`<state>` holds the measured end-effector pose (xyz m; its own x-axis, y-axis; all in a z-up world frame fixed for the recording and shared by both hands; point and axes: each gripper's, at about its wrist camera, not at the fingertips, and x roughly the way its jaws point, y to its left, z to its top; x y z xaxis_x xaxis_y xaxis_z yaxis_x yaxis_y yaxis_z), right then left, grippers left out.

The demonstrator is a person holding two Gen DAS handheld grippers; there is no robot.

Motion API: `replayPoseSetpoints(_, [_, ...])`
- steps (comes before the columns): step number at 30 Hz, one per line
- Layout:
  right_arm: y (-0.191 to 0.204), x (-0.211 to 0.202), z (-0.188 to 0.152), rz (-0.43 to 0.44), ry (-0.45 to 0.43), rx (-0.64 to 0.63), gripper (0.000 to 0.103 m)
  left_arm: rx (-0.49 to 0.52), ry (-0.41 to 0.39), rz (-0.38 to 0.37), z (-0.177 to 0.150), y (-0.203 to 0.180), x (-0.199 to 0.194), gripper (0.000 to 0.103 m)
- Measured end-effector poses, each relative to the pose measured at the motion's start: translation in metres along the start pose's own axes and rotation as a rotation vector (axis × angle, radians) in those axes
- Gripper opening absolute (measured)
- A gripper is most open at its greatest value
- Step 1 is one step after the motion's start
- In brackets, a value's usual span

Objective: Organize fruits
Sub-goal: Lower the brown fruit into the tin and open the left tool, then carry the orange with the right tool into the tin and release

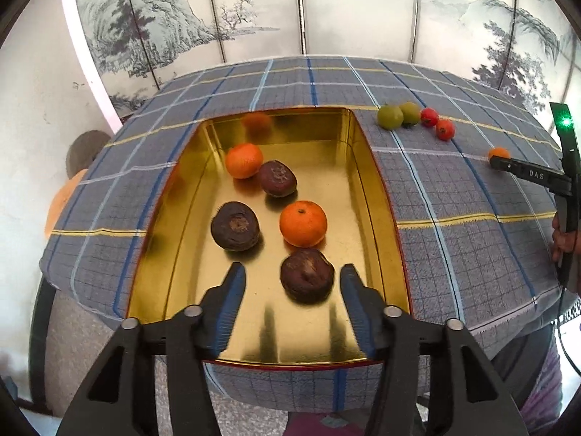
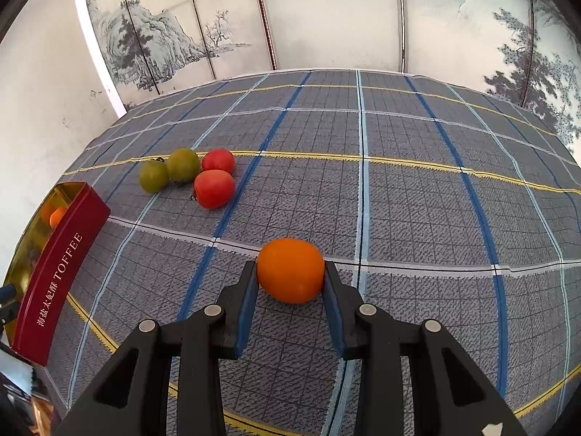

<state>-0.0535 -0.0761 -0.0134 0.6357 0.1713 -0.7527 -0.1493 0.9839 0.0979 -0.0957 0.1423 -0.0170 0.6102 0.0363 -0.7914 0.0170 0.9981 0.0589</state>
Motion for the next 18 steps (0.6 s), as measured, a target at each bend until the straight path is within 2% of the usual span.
replayPoseSetpoints(8, [0.001, 0.001, 0.0, -0.004, 0.002, -0.002, 0.033, 0.014, -0.026, 0.052, -0.002, 0.001, -0.007, 0.059])
replayPoseSetpoints(15, [0.008, 0.001, -0.002, -0.026, 0.006, -0.029, 0.033, 0.052, -0.053, 0.138, -0.006, 0.0, -0.015, 0.059])
replayPoseSetpoints(18, [0.017, -0.003, -0.009, 0.001, 0.01, -0.033, 0.033, 0.046, -0.066, 0.156, -0.008, 0.005, -0.019, 0.059])
